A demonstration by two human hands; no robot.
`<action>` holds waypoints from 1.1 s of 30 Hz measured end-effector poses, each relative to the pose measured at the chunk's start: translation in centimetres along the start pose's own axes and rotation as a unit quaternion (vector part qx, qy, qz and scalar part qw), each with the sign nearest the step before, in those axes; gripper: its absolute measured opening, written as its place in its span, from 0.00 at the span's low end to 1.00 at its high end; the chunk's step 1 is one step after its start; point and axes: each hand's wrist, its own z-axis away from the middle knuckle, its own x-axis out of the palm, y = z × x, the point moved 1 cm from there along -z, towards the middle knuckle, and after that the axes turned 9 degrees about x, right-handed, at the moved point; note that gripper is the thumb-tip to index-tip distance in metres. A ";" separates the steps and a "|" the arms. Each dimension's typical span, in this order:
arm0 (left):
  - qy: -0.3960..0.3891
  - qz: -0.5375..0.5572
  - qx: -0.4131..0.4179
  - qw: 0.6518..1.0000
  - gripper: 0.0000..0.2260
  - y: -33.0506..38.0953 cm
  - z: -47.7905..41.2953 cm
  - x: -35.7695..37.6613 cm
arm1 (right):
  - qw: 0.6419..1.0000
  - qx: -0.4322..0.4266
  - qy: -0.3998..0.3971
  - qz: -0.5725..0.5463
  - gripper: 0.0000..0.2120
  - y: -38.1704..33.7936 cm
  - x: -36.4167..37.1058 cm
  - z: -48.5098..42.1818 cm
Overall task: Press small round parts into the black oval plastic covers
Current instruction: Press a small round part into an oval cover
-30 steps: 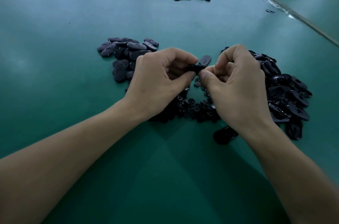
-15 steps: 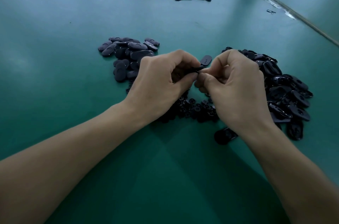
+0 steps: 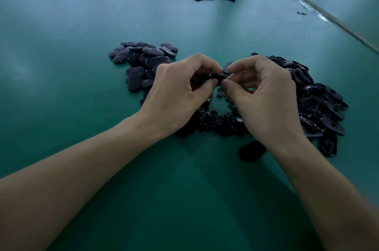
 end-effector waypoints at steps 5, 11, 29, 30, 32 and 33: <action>-0.007 0.116 -0.052 0.992 0.11 -0.2 -0.3 -0.4 | 0.999 -0.014 -0.038 -0.023 0.10 0.2 0.0 -0.4; -0.003 0.158 -0.092 0.983 0.11 -0.2 -0.4 -0.6 | 0.998 -0.011 -0.044 -0.049 0.08 0.5 -0.2 -0.5; 0.012 0.144 -0.097 0.985 0.10 0.3 -0.3 -0.9 | 0.995 -0.015 -0.082 -0.052 0.07 0.3 -0.7 -0.5; 0.014 0.142 -0.095 0.985 0.10 0.3 -0.3 -1.0 | 0.995 -0.019 -0.086 -0.055 0.08 0.3 -0.8 -0.5; 0.013 0.140 -0.093 0.986 0.09 0.4 -0.3 -1.0 | 0.993 -0.019 -0.091 -0.065 0.10 0.3 -0.9 -0.6; 0.012 0.141 -0.089 0.986 0.09 0.4 -0.3 -1.0 | 0.993 -0.016 -0.093 -0.071 0.11 0.3 -1.0 -0.6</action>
